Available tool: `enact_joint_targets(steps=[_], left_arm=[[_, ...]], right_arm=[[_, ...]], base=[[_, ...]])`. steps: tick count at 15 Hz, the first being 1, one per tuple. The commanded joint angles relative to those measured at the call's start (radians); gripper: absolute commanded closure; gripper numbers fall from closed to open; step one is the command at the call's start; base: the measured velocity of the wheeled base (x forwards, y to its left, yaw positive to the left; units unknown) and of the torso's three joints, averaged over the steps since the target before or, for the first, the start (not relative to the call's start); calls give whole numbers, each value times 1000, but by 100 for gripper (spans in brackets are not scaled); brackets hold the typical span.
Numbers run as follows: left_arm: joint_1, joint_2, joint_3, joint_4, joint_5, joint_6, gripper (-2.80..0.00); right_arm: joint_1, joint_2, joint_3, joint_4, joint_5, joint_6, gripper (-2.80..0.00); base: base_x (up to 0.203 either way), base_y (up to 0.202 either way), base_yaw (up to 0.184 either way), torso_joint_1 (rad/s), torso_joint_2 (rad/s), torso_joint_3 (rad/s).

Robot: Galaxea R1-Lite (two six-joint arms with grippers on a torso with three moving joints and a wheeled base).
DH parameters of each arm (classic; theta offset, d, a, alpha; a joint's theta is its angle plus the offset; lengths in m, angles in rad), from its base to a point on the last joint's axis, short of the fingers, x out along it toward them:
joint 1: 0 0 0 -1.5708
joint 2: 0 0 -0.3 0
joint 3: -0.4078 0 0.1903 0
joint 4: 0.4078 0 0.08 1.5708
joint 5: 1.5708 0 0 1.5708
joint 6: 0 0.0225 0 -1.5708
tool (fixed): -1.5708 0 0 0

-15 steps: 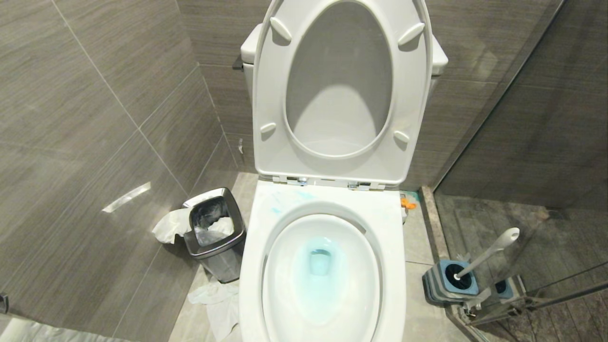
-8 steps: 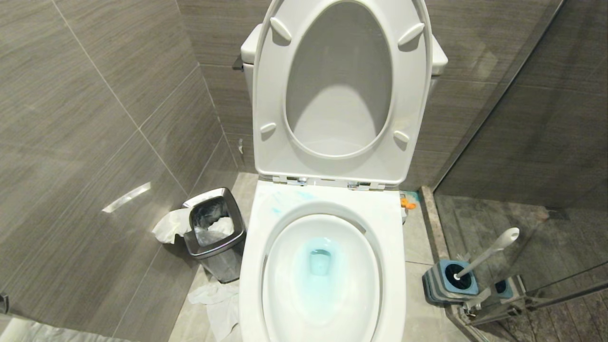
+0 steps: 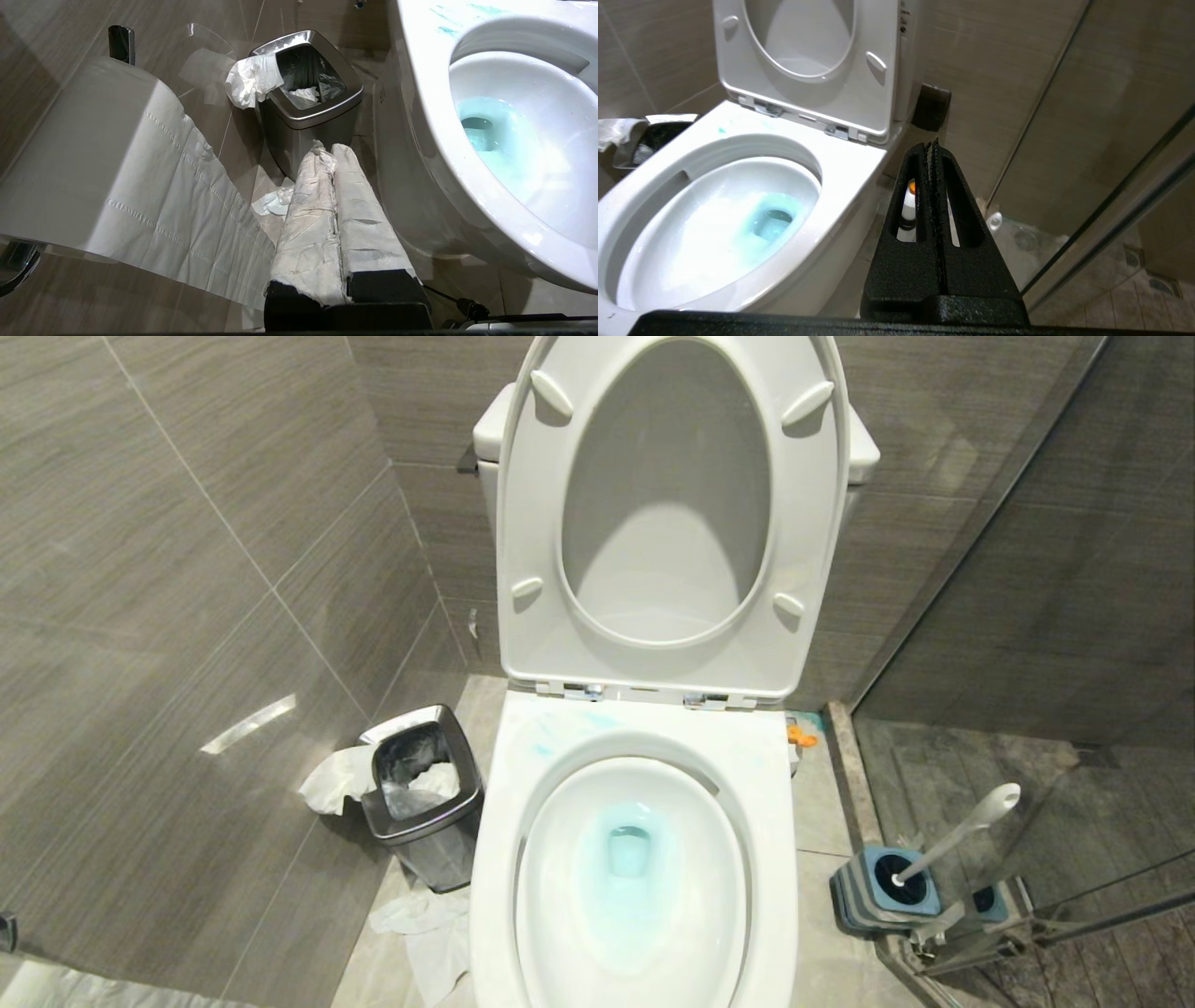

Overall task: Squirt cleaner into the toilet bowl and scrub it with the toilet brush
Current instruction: Flush the toilet

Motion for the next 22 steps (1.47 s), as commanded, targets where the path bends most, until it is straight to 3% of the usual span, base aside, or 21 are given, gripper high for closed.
enact_joint_targets(steps=[1, 5, 11, 22], left_arm=[[0, 2, 3, 0, 0, 0, 0], [0, 2, 3, 0, 0, 0, 0], [0, 2, 3, 0, 0, 1, 0], [0, 2, 3, 0, 0, -1, 0]], right_arm=[[0, -12, 81, -41, -19, 4, 0], [0, -12, 281, -205, -43, 8, 0], [0, -12, 277, 31, -125, 4, 0], [0, -12, 278, 57, -163, 97, 0]], base=[[0, 0, 0, 0, 0, 0], [0, 0, 0, 0, 0, 0], [0, 0, 0, 0, 0, 0], [0, 0, 0, 0, 0, 0]])
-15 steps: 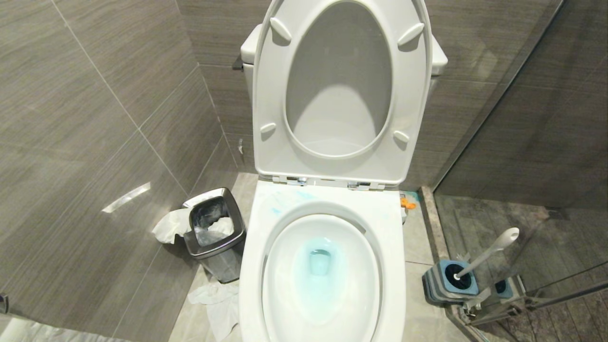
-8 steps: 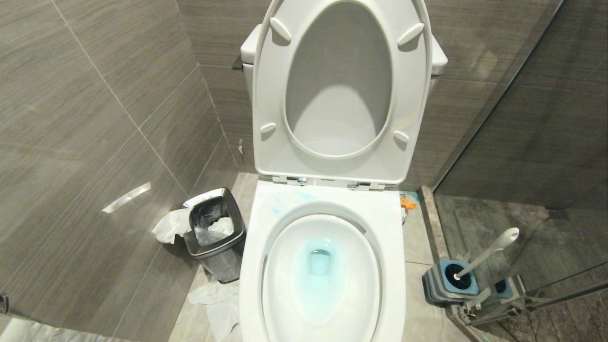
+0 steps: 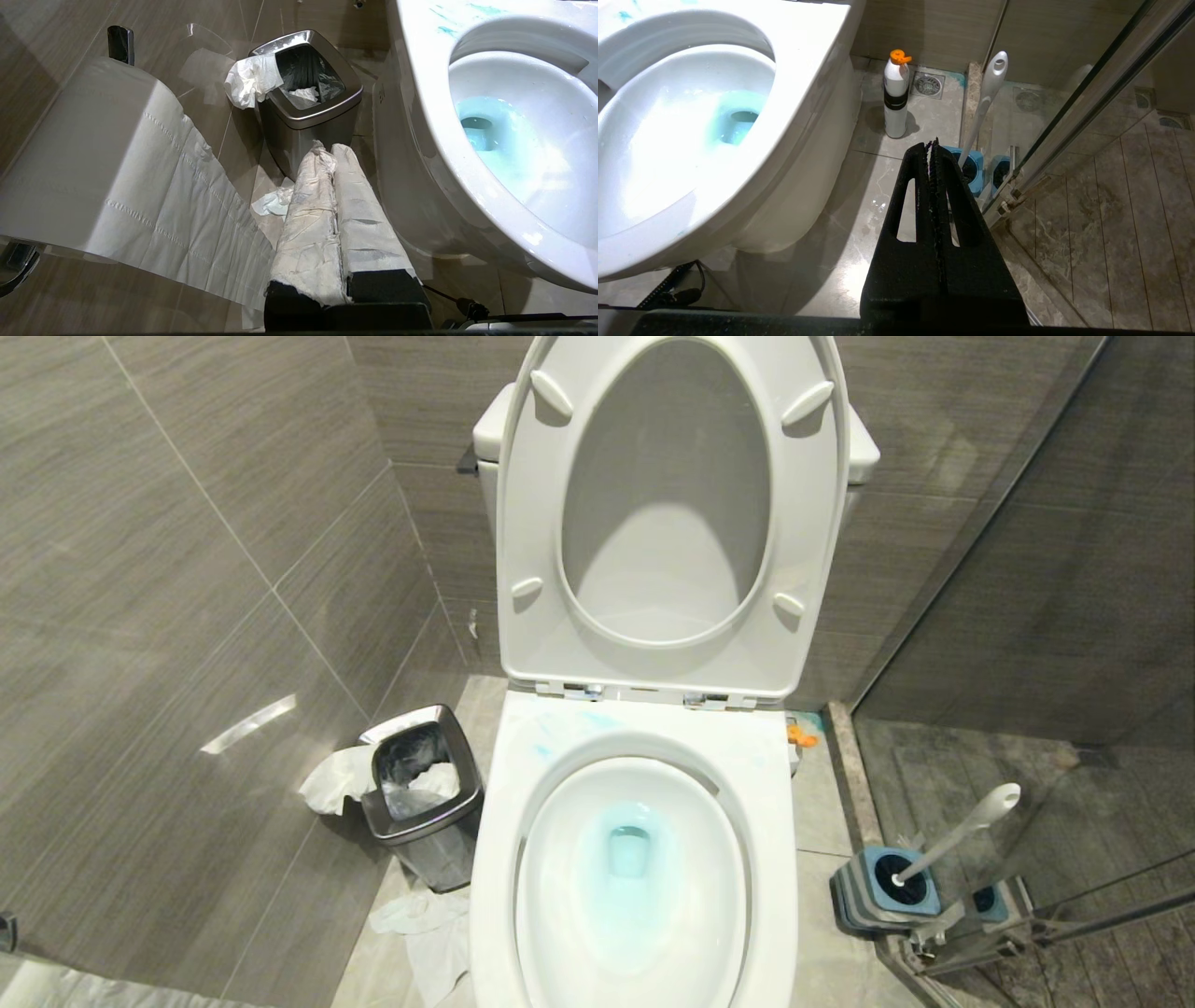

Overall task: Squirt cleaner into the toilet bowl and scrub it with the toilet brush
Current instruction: Flush the toilet

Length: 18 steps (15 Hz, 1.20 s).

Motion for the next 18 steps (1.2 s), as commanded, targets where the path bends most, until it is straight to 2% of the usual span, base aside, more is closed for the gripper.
enact_joint_targets(steps=[1, 18], left_arm=[[0, 2, 3, 0, -1, 0, 0], [0, 2, 3, 0, -1, -1, 0]], right_arm=[[0, 2, 1, 0, -1, 3, 0], [0, 2, 1, -2, 0, 5, 0]], base=[[0, 0, 0, 0, 0, 0], [0, 0, 0, 0, 0, 0]])
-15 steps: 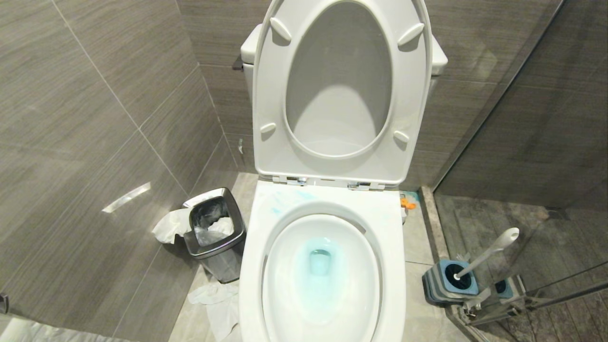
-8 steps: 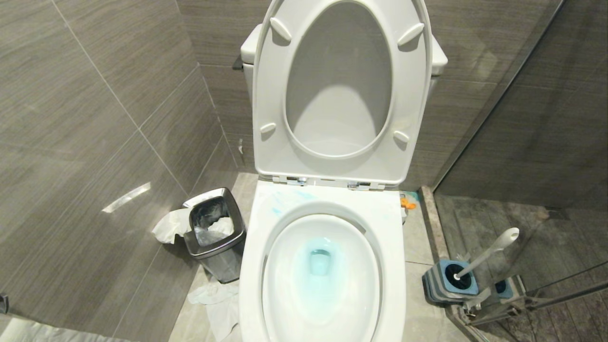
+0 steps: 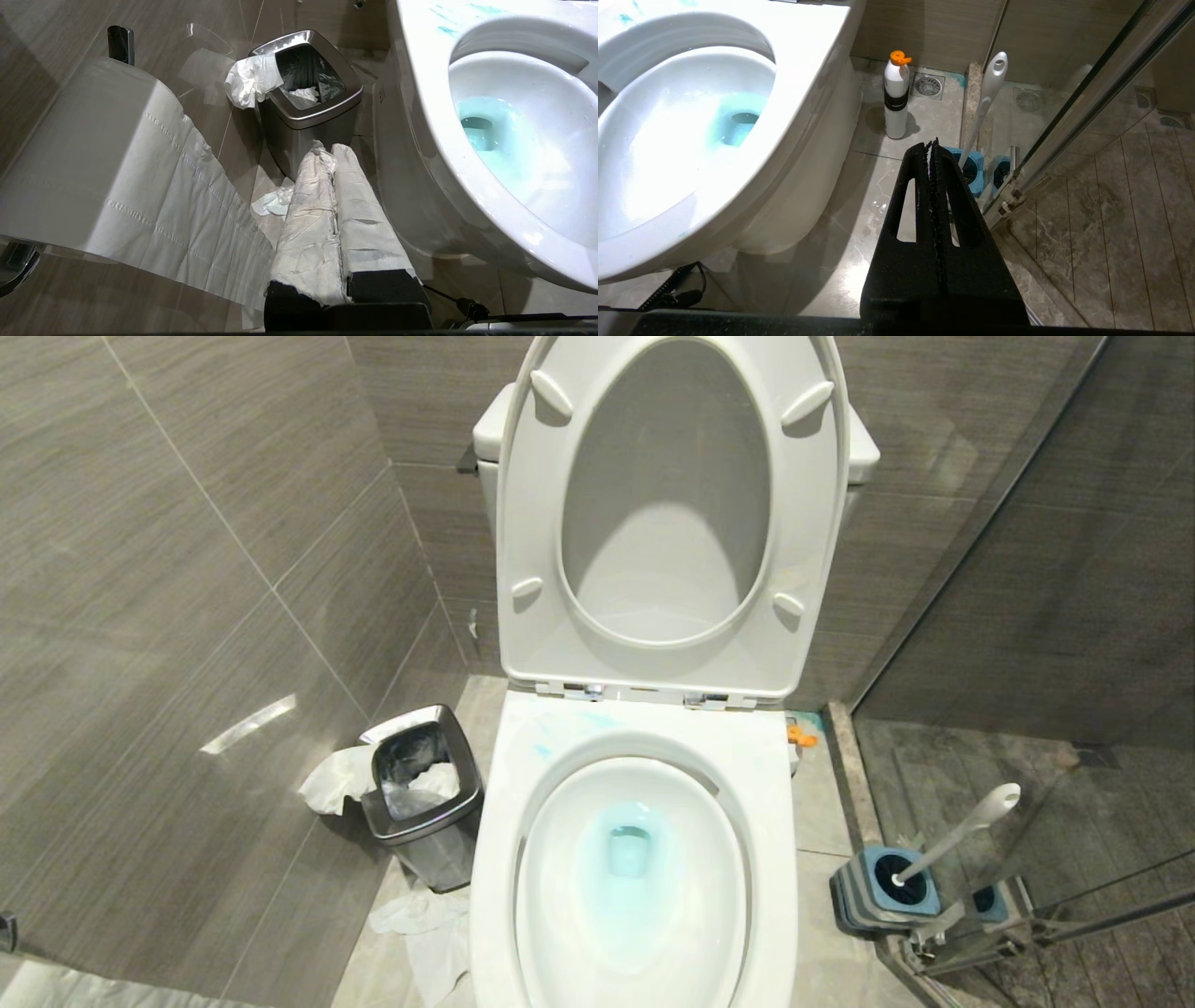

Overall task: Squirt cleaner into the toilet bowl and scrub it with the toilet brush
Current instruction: Flush the toilet

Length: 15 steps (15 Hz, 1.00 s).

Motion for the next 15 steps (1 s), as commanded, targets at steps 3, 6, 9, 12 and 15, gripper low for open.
enact_joint_targets(steps=[3, 6, 9, 12, 15], left_arm=[[0, 2, 3, 0, 0, 1, 0], [0, 2, 3, -2, 0, 5, 0], [-4, 2, 2, -2, 0, 11, 0], [-4, 2, 0, -3, -13, 54, 0], [-4, 2, -9, 0, -36, 106, 0]], right_arm=[[0, 2, -1, 1, 0, 0, 0], [0, 2, -1, 1, 0, 0, 0], [0, 2, -1, 1, 0, 0, 0], [0, 2, -1, 1, 0, 0, 0], [0, 2, -1, 1, 0, 0, 0]], base=[[0, 0, 0, 0, 0, 0], [0, 0, 0, 0, 0, 0], [0, 0, 0, 0, 0, 0], [0, 0, 0, 0, 0, 0], [0, 0, 0, 0, 0, 0]])
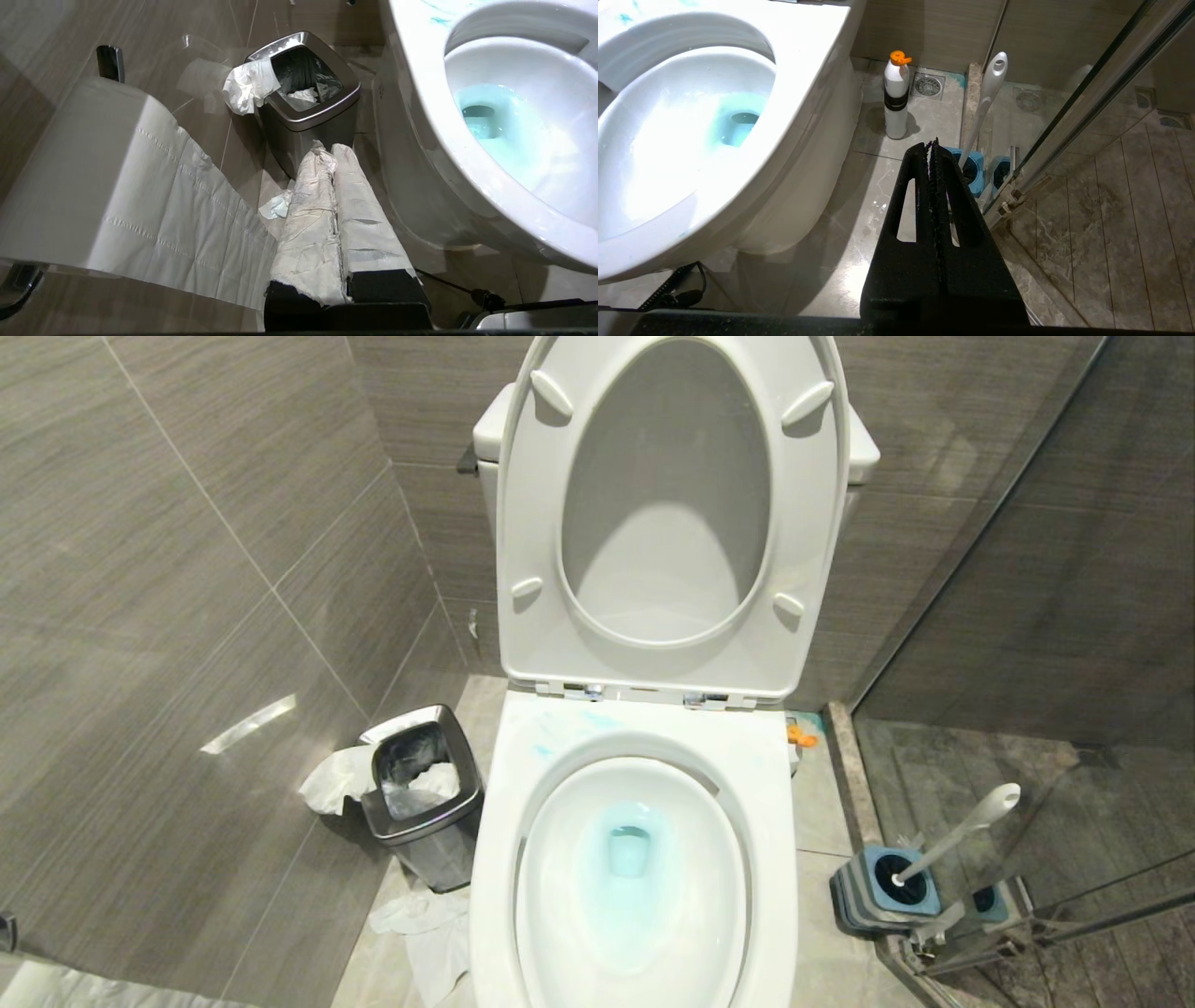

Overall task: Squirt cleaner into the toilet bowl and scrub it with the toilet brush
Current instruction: Flush the toilet

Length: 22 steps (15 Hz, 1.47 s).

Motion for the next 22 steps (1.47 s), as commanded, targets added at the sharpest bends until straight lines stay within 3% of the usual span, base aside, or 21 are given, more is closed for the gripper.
enact_joint_targets(steps=[1, 6, 10, 14, 17, 22], left_arm=[[0, 0, -18, 7, -21, 42, 0], [3, 77, -245, 110, -103, 56, 0], [3, 354, -451, 120, -176, 75, 0], [-6, 746, -651, -18, -237, 79, 0], [-59, 1016, -823, -163, -253, 71, 0], [-145, 1372, -1236, -305, -236, 36, 0]], right_arm=[[0, 1, 0, 0, 0, 0, 0], [0, 1, 0, 0, 0, 0, 0], [0, 1, 0, 0, 0, 0, 0], [0, 1, 0, 0, 0, 0, 0], [0, 1, 0, 0, 0, 0, 0], [0, 1, 0, 0, 0, 0, 0]], base=[[0, 0, 0, 0, 0, 0], [0, 0, 0, 0, 0, 0], [0, 0, 0, 0, 0, 0], [0, 0, 0, 0, 0, 0], [0, 0, 0, 0, 0, 0], [0, 0, 0, 0, 0, 0]])
